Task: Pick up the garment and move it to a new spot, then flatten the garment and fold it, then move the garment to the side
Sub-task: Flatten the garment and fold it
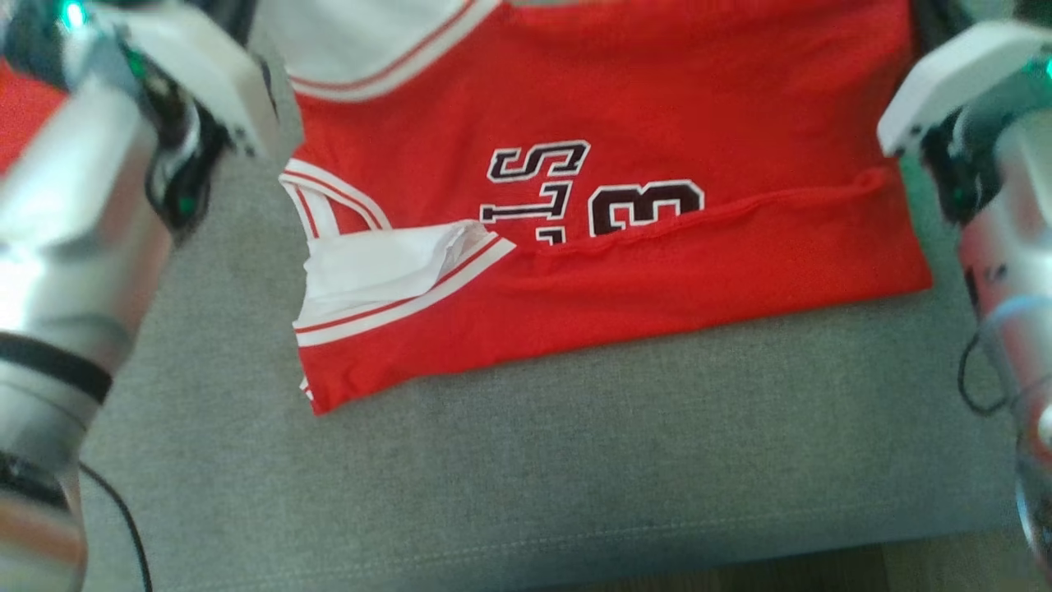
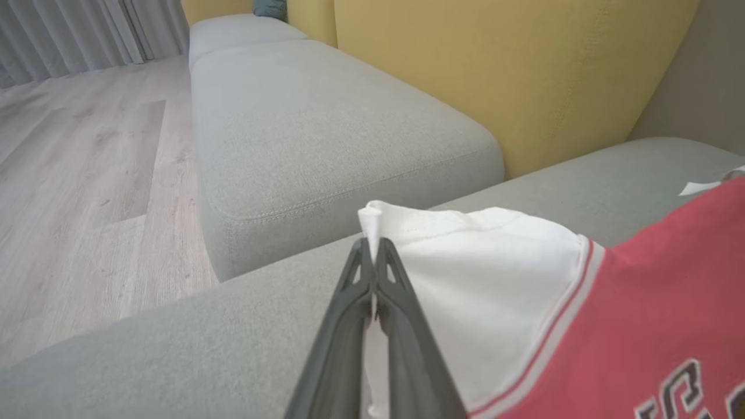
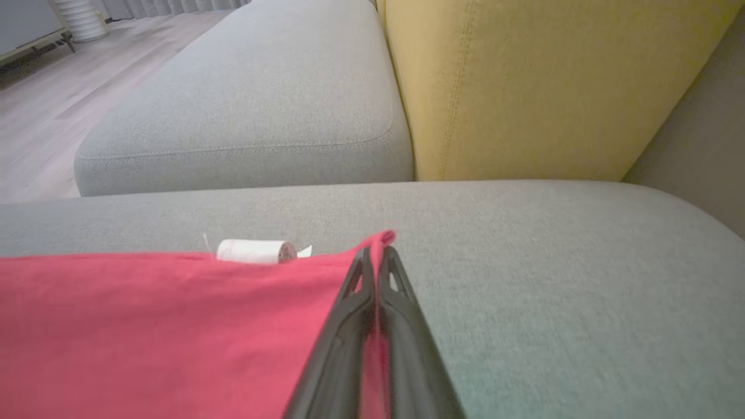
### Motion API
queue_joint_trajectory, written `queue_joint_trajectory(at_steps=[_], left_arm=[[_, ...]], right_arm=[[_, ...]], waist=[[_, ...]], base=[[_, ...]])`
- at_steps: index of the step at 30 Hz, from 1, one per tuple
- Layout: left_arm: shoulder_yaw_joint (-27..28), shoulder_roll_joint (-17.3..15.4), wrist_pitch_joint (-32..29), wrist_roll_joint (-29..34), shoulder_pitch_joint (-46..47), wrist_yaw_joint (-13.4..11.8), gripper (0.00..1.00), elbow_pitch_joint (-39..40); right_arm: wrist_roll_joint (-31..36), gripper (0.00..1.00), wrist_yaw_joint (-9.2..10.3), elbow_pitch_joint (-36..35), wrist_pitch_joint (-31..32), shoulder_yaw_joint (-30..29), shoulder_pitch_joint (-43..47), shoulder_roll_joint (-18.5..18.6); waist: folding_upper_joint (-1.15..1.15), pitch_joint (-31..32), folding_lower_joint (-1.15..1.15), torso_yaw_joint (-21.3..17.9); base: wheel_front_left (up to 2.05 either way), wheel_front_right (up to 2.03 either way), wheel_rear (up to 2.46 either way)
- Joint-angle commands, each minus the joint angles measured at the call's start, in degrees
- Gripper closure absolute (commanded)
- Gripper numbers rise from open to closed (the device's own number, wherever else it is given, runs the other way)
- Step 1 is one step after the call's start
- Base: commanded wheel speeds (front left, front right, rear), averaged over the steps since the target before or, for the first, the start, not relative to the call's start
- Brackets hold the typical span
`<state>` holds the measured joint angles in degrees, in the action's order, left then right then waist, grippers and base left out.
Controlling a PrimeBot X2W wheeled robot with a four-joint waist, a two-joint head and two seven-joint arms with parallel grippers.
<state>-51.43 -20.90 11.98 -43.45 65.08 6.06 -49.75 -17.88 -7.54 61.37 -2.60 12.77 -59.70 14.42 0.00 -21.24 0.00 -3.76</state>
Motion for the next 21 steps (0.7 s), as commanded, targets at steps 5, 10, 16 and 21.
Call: queue_joint_trajectory(at_steps=[5,10,16,21], left_arm=[[-0.01,-4.04,0.95,-0.04,-4.08,0.45,1.00,3.36],[-1.44,-7.49,-0.75,-1.20,-10.92,0.38,1.00,9.81],[-3.79,-13.13,-5.93,-2.50,-19.73,-1.26,1.00,22.44],[-4.89,-17.25,-9.64,-3.55,-25.22,-4.65,1.00,33.38]], right_arm=[[-3.78,1.00,0.05,-2.36,-0.17,3.17,5.52,1.73],[-8.62,1.00,0.05,-5.26,3.06,6.79,11.57,4.76],[-14.47,1.00,0.05,-10.57,9.34,10.98,18.77,9.31],[-18.62,1.00,0.05,-15.64,15.30,13.66,23.34,13.60]], waist=[[0.00,4.86,0.00,1.05],[0.00,8.46,0.00,2.37],[0.00,12.03,0.00,3.59],[0.00,13.20,0.00,3.94]], base=[[0.00,0.00,0.00],[0.00,0.00,0.00],[0.00,0.00,0.00],[0.00,0.00,0.00]])
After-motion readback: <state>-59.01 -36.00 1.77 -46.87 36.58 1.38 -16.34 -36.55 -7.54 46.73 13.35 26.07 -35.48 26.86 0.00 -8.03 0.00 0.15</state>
